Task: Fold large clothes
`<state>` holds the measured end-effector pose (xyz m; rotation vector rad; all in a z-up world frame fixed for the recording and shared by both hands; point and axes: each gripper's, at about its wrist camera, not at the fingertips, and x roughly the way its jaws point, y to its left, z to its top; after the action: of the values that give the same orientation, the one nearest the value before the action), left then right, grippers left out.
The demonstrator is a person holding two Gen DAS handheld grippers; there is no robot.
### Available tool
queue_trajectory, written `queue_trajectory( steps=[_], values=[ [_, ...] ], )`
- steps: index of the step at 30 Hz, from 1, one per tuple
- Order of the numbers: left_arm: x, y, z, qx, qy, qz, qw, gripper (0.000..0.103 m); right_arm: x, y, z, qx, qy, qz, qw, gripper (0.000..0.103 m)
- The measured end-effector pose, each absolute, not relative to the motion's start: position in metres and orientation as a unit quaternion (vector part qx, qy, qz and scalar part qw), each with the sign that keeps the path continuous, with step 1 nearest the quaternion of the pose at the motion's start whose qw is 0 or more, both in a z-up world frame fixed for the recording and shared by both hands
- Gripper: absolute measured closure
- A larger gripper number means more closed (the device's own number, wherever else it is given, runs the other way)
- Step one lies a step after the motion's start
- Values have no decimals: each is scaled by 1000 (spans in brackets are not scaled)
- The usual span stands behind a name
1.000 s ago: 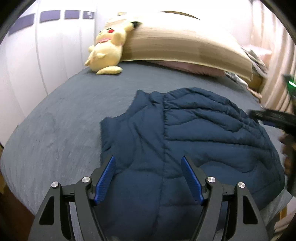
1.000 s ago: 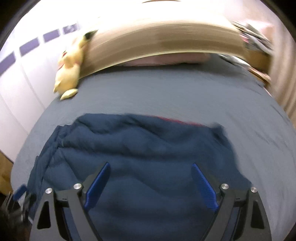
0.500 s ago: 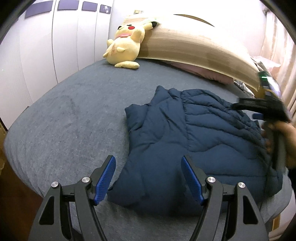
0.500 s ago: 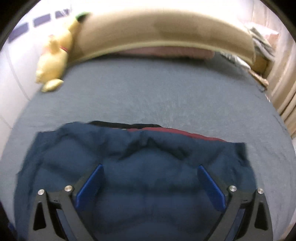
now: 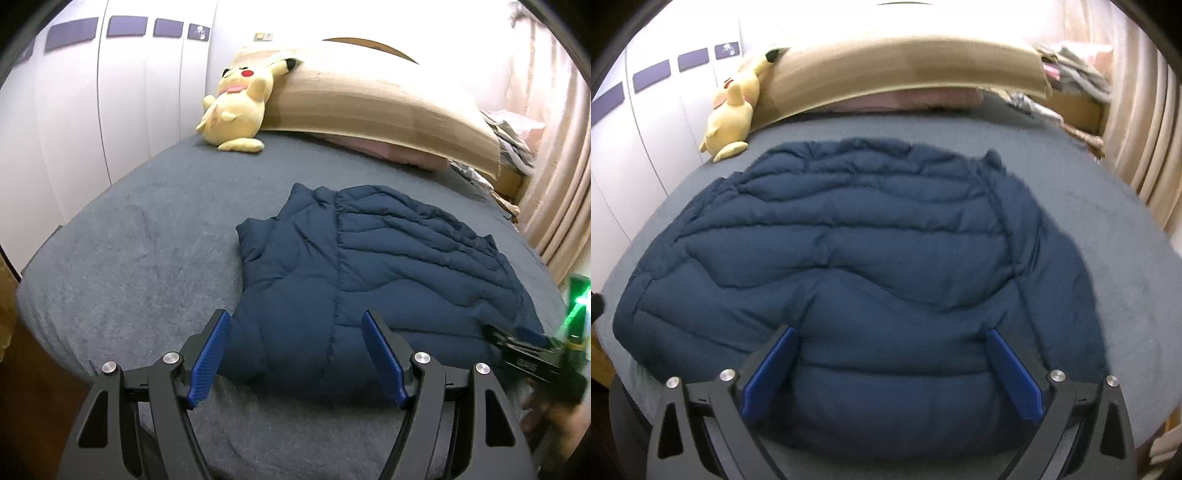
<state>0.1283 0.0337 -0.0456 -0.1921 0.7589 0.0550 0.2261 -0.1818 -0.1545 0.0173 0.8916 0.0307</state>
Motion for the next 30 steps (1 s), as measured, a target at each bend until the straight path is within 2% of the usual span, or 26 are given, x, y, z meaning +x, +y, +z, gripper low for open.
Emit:
queue_trajectory(
  steps=[5,10,12,14,19,24,27,30],
  values=[
    [124,36,-38,-89,364,31,927,27,215,-186,-147,20,426,1,905,0],
    [123,39,-35,-94,364,36,926,27,181,-209,-132,62,374,-29,925,0],
    [124,38,-36,-95,365,34,926,27,181,-226,-139,76,383,-52,919,0],
    [126,37,-37,-97,368,31,924,26,195,-237,-160,77,432,-52,897,0],
    [144,43,-43,-95,371,20,924,26,184,-248,-131,100,391,-28,914,0],
    [197,96,-62,-179,398,7,899,24,199,-302,-113,148,382,-23,912,0],
    [217,111,-86,-218,442,-17,870,24,216,-344,-128,200,404,-42,892,0],
    [206,113,-92,-227,426,-12,876,24,208,-372,-144,281,402,-45,870,0]
  ],
)
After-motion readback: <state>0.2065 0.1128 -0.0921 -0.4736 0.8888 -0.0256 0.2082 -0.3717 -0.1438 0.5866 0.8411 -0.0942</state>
